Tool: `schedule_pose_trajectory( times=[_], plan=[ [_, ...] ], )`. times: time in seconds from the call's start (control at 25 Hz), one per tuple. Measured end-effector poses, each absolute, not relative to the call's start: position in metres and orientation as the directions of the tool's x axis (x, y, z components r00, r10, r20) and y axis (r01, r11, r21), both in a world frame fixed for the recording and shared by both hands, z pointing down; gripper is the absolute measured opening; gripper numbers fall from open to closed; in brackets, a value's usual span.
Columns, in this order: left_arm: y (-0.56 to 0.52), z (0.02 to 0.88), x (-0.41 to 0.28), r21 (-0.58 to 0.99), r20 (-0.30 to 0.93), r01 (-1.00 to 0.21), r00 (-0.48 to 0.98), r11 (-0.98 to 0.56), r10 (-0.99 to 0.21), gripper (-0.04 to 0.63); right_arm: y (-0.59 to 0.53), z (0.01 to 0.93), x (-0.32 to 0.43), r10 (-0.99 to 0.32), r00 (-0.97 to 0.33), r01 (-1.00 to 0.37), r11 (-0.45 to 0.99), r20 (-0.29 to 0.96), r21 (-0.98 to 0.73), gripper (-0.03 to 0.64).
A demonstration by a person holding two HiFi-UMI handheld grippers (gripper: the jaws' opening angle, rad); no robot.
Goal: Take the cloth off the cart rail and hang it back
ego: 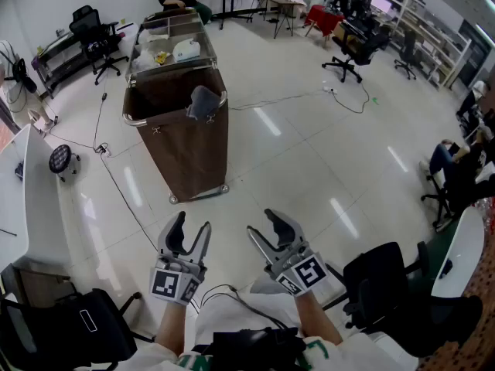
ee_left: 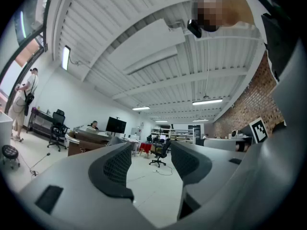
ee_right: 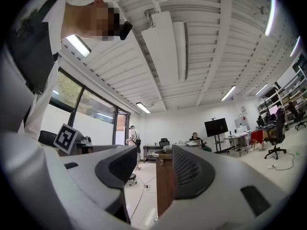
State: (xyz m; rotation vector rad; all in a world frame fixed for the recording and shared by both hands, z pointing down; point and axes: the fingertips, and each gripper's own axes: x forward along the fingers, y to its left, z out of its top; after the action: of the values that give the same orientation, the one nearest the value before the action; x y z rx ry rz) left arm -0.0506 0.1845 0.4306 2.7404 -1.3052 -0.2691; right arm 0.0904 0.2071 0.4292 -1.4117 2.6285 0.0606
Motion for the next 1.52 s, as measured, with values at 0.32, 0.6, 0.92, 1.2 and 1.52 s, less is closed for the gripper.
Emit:
schedule_pose_trajectory(
  times=[0.32, 0.6, 0.92, 1.2, 1.52],
  plan=[
    [0.145, 0.436, -0.027, 0.161, -0.106, -0.782, 0.593, -0.603, -0.798, 0.242, 0.165, 0.433, 0.124, -0.821, -0.546, -0.827, 0.56, -0.166, -0.055, 0.232],
    [0.101, 0.418, -0.006, 0.136, -0.11, -0.833, 0.526, -0.537, -0.844, 0.242, 0.1, 0.421, 0.157, -0.783, -0.585, -0.786, 0.611, -0.212, -0.091, 0.232],
    [0.049, 0.409, -0.003, 0.097, -0.105, -0.878, 0.46, -0.47, -0.882, 0.242, 0.034, 0.434, 0.164, -0.749, -0.63, -0.734, 0.661, -0.206, -0.156, 0.232],
    [-0.021, 0.413, -0.065, 0.092, -0.153, -0.898, 0.415, -0.431, -0.897, 0.242, -0.029, 0.434, 0.113, -0.714, -0.678, -0.71, 0.698, -0.173, -0.096, 0.232],
    [-0.105, 0.399, -0.13, 0.062, -0.17, -0.864, 0.484, -0.5, -0.858, 0.242, -0.108, 0.414, 0.053, -0.764, -0.618, -0.769, 0.637, -0.184, -0.061, 0.232]
  ],
)
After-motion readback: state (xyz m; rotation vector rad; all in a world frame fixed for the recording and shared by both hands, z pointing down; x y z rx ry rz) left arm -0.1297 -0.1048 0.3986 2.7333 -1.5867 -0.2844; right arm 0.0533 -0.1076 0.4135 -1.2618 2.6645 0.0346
